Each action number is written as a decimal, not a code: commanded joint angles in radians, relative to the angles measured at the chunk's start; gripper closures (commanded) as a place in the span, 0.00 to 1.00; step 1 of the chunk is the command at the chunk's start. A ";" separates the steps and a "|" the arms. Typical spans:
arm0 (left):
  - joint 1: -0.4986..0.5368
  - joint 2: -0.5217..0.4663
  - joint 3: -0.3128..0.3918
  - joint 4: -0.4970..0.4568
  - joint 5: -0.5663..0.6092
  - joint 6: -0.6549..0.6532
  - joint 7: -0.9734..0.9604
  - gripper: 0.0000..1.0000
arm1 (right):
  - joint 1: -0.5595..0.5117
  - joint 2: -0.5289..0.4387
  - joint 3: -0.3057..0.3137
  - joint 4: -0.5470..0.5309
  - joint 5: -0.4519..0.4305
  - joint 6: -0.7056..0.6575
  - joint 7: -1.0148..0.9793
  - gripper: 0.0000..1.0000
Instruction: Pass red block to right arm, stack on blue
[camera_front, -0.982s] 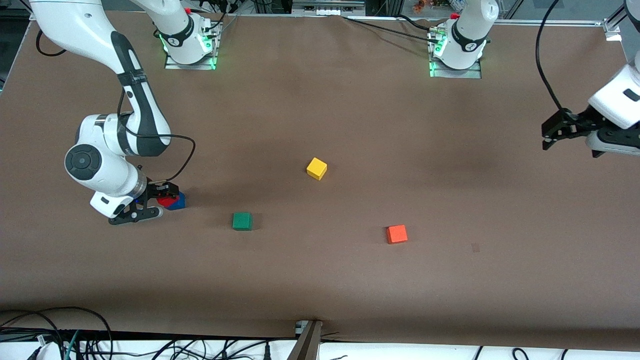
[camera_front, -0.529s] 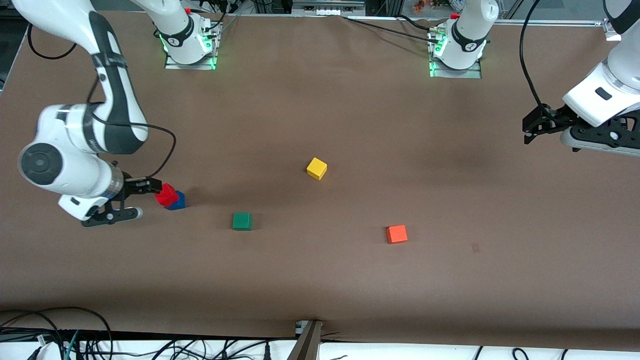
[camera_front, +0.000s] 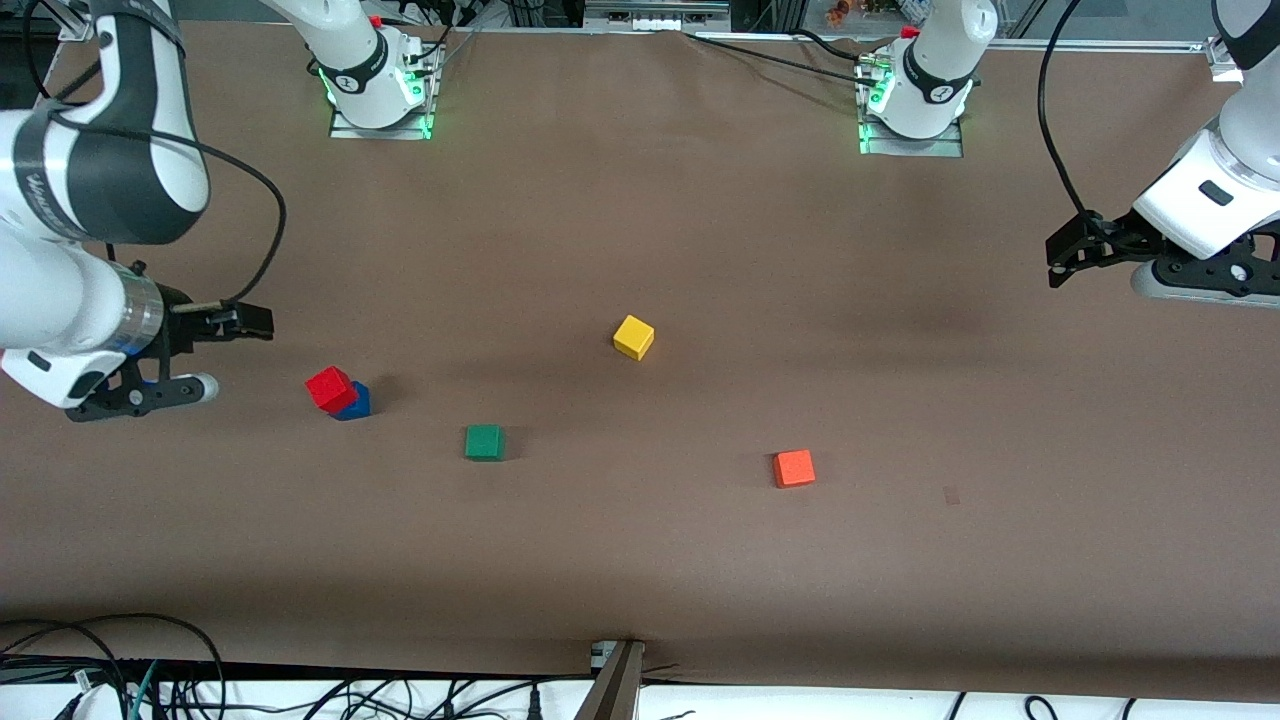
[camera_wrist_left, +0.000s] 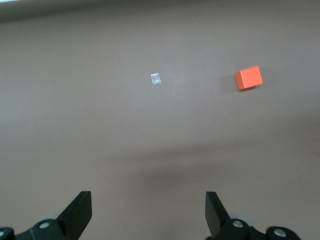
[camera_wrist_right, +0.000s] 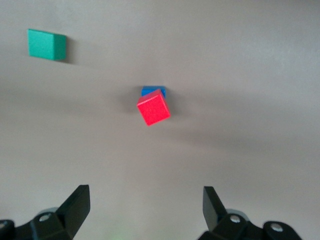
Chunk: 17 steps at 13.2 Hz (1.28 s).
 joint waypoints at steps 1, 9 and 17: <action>0.008 -0.015 0.003 0.005 -0.015 -0.055 -0.004 0.00 | -0.006 -0.039 -0.019 0.056 0.025 -0.099 0.009 0.00; 0.007 -0.009 -0.004 0.025 -0.070 -0.078 -0.017 0.00 | -0.071 -0.174 0.043 -0.024 0.016 -0.174 0.144 0.00; 0.007 -0.006 0.000 0.026 -0.073 -0.079 -0.021 0.00 | -0.155 -0.379 0.107 -0.153 -0.001 -0.156 0.132 0.00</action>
